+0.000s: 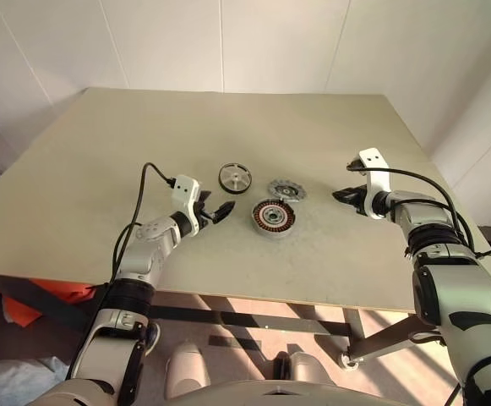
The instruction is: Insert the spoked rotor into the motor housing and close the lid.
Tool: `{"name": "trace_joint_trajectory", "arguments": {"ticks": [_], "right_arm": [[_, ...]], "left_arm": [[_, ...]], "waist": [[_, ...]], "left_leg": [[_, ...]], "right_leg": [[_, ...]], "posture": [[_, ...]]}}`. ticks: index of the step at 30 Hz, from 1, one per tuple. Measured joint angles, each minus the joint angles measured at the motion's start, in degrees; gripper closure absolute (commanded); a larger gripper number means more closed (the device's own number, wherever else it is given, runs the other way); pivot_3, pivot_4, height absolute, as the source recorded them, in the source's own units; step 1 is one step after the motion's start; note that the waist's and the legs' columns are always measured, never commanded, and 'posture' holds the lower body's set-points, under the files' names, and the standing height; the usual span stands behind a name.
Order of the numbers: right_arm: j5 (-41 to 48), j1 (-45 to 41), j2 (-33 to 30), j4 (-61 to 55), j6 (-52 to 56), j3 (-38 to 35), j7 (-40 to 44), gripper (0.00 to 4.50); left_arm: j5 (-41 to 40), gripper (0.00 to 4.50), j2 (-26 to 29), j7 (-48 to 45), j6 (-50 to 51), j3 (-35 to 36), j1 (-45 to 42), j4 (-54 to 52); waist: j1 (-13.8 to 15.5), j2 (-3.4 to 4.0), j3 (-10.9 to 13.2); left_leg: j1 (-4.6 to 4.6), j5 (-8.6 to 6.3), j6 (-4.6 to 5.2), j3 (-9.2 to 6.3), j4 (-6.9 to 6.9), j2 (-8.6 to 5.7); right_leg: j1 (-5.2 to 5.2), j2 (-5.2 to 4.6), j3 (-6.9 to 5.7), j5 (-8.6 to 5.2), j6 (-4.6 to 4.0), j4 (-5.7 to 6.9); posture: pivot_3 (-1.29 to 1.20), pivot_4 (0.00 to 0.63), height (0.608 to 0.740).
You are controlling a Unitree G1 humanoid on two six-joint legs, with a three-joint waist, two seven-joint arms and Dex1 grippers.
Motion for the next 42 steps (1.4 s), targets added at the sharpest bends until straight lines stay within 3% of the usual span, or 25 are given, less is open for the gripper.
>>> {"name": "trace_joint_trajectory", "arguments": {"ticks": [7,11,14,21,26,31,42], "right_arm": [[-1.1,0.1,-0.2,-0.2,-1.3,1.0,0.2,3.63],[-1.0,0.3,-0.2,-0.7,-1.1,1.0,0.4,3.88],[-0.4,2.0,-0.2,-5.9,1.3,1.0,2.9,3.88],[7.3,10.8,-0.4,-41.3,18.0,1.0,9.4,3.88],[10.7,16.3,1.7,-56.5,27.0,2.9,8.4,3.88],[12.5,20.5,4.2,-60.3,31.0,5.6,6.6,3.88],[13.0,21.1,6.7,-61.0,31.7,7.9,4.5,3.88]], "left_arm": [[0.0,0.09,0.0,0.0,0.0,0.0,0.0,0.0],[0.0,0.09,0.0,0.0,0.0,0.0,0.0,0.0],[0.0,0.09,0.0,0.0,0.0,0.0,0.0,0.0],[0.0,0.09,0.0,-0.1,0.0,0.0,-0.1,0.2],[0.0,0.09,-0.1,-0.3,0.0,0.0,-0.4,0.5],[0.0,0.09,-0.3,-0.5,-0.1,0.0,-0.7,0.6],[0.1,0.09,-0.2,-0.5,-0.1,0.0,-0.7,0.6]], "waist": [[0.0,0.0,0.0],[0.0,0.0,0.0],[0.0,0.01,0.0],[0.2,0.01,0.0],[0.3,0.01,0.0],[0.3,0.01,0.0],[0.1,0.01,0.0]], "left_leg": [[0.0,0.0,0.0,0.0,0.0,0.0],[0.0,0.0,0.0,0.0,-0.01,0.0],[-0.03,0.0,0.0,0.0,-0.02,0.0],[0.0,0.0,0.01,0.0,-0.11,0.03],[0.15,0.01,-0.02,0.0,-0.12,0.02],[0.16,0.03,-0.05,0.0,-0.16,0.0],[0.15,0.05,-0.09,0.0,-0.35,0.01]], "right_leg": [[0.0,0.0,0.0,0.0,0.0,-0.01],[0.0,0.0,0.0,0.0,0.0,0.0],[-0.02,0.01,0.0,0.0,0.0,-0.03],[-0.02,0.05,0.0,0.0,0.01,-0.1],[0.1,0.04,0.04,-0.01,0.02,-0.1],[0.11,0.03,0.06,-0.01,0.03,-0.12],[0.09,0.05,0.04,-0.01,0.04,-0.27]], "posture": [[0.0,0.0,0.74],[0.0,0.0,0.74],[0.0,0.0,0.74],[0.0,0.0,0.74],[0.0,0.0,0.74],[0.0,0.0,0.74],[0.0,0.0,0.74]]}}
